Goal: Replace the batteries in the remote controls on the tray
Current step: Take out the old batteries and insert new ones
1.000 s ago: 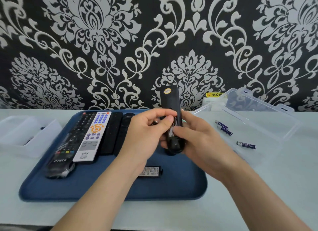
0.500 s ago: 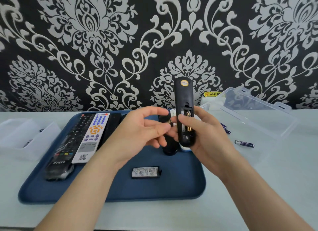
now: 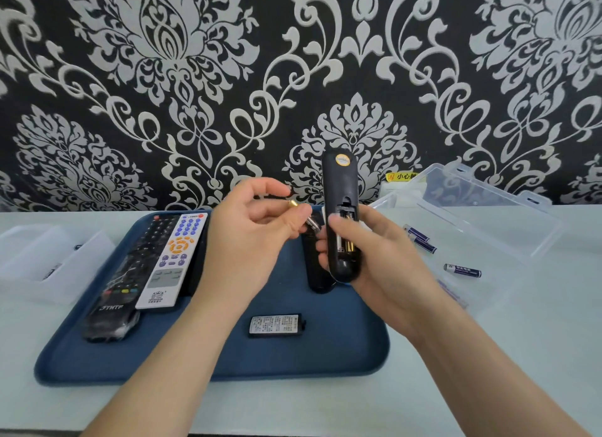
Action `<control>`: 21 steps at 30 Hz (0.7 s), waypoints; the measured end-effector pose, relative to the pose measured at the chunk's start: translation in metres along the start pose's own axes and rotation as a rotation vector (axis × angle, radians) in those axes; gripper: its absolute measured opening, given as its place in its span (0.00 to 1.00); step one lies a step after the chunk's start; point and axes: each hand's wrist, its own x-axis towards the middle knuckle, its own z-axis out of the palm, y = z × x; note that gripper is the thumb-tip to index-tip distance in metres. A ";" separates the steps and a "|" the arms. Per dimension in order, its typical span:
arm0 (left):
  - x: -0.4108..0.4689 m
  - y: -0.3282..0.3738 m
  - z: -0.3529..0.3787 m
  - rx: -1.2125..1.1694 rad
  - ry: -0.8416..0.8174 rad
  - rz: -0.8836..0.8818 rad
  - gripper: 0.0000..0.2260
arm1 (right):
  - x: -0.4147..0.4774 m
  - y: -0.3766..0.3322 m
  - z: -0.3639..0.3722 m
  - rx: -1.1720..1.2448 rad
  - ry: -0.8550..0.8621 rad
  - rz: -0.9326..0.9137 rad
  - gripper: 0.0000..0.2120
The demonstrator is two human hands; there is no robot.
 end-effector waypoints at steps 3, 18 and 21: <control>-0.003 0.005 0.003 -0.022 0.029 0.076 0.07 | -0.001 0.000 0.003 -0.005 0.002 0.018 0.09; -0.007 -0.022 0.010 0.664 0.013 0.680 0.08 | -0.004 0.007 0.008 0.005 0.000 -0.073 0.14; -0.006 -0.023 0.008 0.795 0.017 0.780 0.07 | -0.006 0.005 0.009 0.053 -0.032 -0.062 0.14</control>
